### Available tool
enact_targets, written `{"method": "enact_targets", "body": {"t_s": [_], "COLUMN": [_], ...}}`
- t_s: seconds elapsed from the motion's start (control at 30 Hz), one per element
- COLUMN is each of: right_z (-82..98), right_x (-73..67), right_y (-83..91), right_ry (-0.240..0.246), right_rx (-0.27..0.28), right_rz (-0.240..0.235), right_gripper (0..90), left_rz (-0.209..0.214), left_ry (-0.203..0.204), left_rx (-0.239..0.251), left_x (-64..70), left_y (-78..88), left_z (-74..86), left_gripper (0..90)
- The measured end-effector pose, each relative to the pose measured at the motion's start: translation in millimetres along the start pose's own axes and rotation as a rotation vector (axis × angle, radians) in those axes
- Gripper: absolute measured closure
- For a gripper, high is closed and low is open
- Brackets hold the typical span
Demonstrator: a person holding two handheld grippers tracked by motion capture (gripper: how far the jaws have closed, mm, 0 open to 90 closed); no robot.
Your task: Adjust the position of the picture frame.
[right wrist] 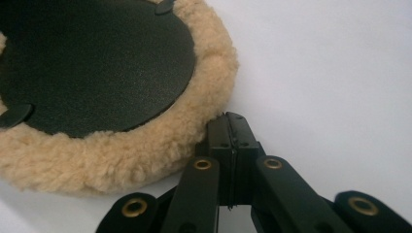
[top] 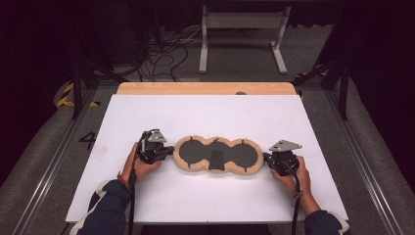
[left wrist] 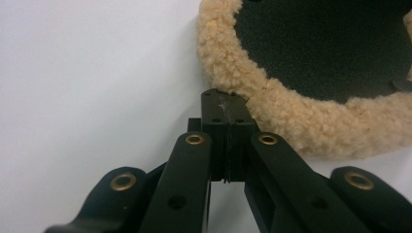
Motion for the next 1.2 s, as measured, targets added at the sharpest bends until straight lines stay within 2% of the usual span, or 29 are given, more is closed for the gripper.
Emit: {"method": "enact_targets", "body": {"t_s": [0.1,0.17,0.3,0.43,0.57,0.63,0.7,0.8,0.87,1.03,1.2], "right_z": [-2.1,-2.2,-1.6,-1.4,-0.4,0.6,1.8,3.1,3.2,-0.9,-4.6], "right_x": [-6.4,-9.0,-8.1,-7.5,-5.7,-4.6,-3.8,-2.6,-2.6,-5.4,-11.8], "right_y": [-0.6,-0.4,-0.5,-0.4,-0.5,0.3,1.8,6.7,7.9,17.0,25.0], "right_ry": [0.022,0.024,0.006,0.009,-0.001,-0.006,-0.008,-0.015,-0.017,-0.021,-0.016], "right_rx": [-0.004,-0.007,0.002,0.003,0.019,0.026,0.030,0.044,0.047,0.069,0.093], "right_rz": [0.007,0.029,0.012,0.008,-0.026,-0.042,-0.053,-0.060,-0.060,-0.072,-0.111], "right_gripper": [90.0,90.0,90.0,90.0,90.0,87.6,86.4,84.0,83.9,82.9,83.0], "left_rz": [-0.001,-0.013,-0.007,-0.001,-0.008,-0.006,-0.017,-0.026,-0.025,-0.034,-0.035], "left_ry": [-0.001,-0.009,-0.017,-0.008,-0.016,-0.006,-0.021,-0.035,-0.030,-0.040,-0.040], "left_rx": [0.009,0.010,0.017,0.024,0.027,0.031,0.028,0.041,0.046,0.076,0.101], "left_x": [1.2,4.1,4.8,5.9,4.1,4.5,5.1,5.7,6.8,9.3,12.3], "left_y": [4.9,8.1,9.7,9.5,10.0,10.7,12.8,18.6,20.2,29.8,41.0], "left_z": [7.2,9.3,10.6,11.3,11.1,11.0,10.9,9.6,9.3,8.2,11.5], "left_gripper": [90.0,90.0,90.0,90.0,87.4,85.4,83.6,80.3,79.6,77.7,74.7]}}
Point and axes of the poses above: each handheld gripper's, and its own axes: y roughly backward along the jaws, z roughly out of its underside, x roughly to its right, the point moved 9 cm from there along -y, roughly forward along the jaws, and after that the axes turned 8 degrees about -x, right-handed, at the moved point
